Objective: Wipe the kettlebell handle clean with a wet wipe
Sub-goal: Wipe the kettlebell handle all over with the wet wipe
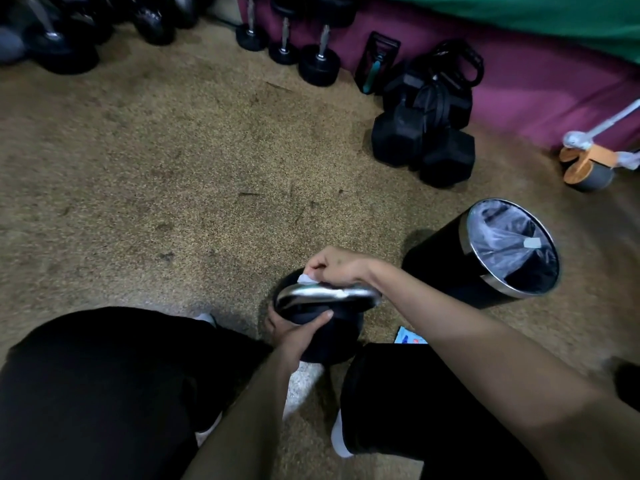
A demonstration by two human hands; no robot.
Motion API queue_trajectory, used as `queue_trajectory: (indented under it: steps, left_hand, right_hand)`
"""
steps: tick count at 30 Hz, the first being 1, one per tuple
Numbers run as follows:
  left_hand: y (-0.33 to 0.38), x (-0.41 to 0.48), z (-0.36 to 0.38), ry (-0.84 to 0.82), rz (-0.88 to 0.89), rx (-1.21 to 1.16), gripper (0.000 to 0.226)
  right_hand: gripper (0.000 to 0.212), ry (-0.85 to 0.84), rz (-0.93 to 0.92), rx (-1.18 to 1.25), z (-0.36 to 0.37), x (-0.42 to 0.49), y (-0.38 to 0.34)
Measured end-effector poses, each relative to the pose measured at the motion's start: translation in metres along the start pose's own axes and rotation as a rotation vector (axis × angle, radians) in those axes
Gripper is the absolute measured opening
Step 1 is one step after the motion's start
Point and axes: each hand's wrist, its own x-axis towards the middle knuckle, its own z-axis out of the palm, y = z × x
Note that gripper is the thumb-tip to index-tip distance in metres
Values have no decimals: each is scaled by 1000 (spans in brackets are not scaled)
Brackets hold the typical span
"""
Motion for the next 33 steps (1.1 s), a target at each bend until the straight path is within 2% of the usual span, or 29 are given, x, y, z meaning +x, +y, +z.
queue_trajectory:
  steps: [4,9,14,20,25,29,33]
  left_hand:
    - [3,-2,-1,-15,12,-14,139]
    - [4,-2,1,-19,13,6,140]
    - [5,-2,2,-25,8,-2,140]
    - [1,-1,3,8,3,6,138]
    - [-2,4,5,49,11,56,141]
    - [-6,10,7,47,4,47,137]
    - [-11,16,7,54,-4,71,143]
  right_hand:
    - [23,25,15,-79,5,-3,-2]
    - [19,110,-125,-118,11,-10,-7]
    - [19,198,-156,-195,10,-17,-1]
    - [23,259,-368,-321,29,-29,-2]
    - [20,366,-395,-314,27,-33,3]
    - [10,341,-512,-382,40,-30,-1]
    - [8,339,-491,-392,34,-30,2]
